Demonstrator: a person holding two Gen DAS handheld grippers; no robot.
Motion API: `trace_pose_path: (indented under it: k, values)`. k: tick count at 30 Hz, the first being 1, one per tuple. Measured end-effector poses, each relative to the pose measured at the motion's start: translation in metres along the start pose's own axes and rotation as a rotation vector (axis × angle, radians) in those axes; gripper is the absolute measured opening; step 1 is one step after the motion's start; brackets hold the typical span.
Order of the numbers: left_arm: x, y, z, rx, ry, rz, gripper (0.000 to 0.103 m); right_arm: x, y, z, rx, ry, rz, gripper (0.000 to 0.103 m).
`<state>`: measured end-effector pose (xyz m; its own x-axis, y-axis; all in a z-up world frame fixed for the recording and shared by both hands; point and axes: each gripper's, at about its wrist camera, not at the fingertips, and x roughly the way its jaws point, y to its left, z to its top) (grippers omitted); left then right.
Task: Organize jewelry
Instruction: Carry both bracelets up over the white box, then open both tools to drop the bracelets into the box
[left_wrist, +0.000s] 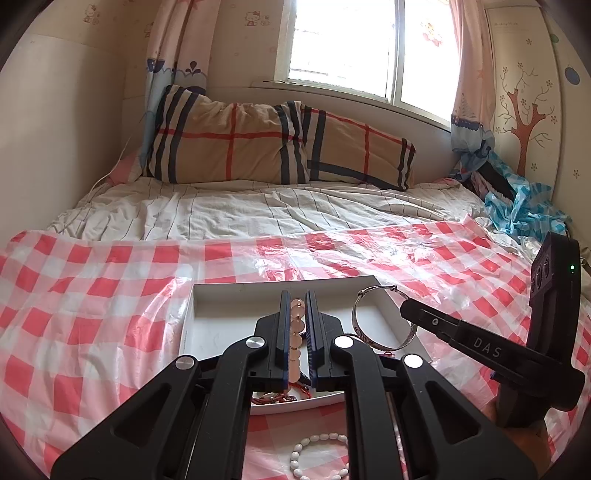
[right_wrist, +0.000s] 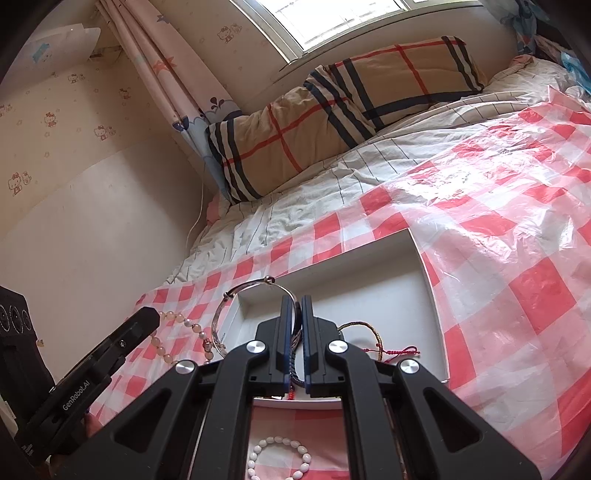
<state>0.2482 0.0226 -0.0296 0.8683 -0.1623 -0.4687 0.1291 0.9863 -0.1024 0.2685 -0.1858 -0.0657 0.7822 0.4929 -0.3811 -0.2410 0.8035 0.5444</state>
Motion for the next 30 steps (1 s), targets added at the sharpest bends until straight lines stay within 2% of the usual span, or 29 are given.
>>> trace_pose_path:
  k: [9, 24, 26, 27, 28, 29, 30]
  values:
    - [0.001, 0.001, -0.001, -0.002, 0.002, -0.001, 0.007, 0.002, 0.0, -0.001, -0.001, 0.002, -0.002, 0.006]
    - [0.02, 0.004, -0.004, -0.024, 0.018, 0.002, 0.007, 0.03, 0.001, -0.006, -0.016, 0.035, -0.013, 0.006]
    - [0.024, 0.003, -0.004, -0.023, 0.028, 0.011, 0.007, 0.035, 0.003, -0.007, -0.03, 0.048, -0.046, 0.007]
    - [0.031, 0.003, -0.004, -0.022, 0.051, 0.02, 0.009, 0.038, 0.004, -0.008, -0.039, 0.059, -0.085, 0.012]
    - [0.042, 0.005, -0.008, -0.021, 0.106, 0.031, 0.019, 0.041, 0.002, -0.009, -0.041, 0.068, -0.118, 0.038]
    - [0.049, 0.005, -0.011, -0.025, 0.144, 0.044, 0.022, 0.041, 0.001, -0.01, -0.037, 0.067, -0.124, 0.045]
    - [0.055, 0.008, -0.014, -0.034, 0.178, 0.065, 0.028, 0.041, -0.002, -0.01, -0.031, 0.066, -0.122, 0.045]
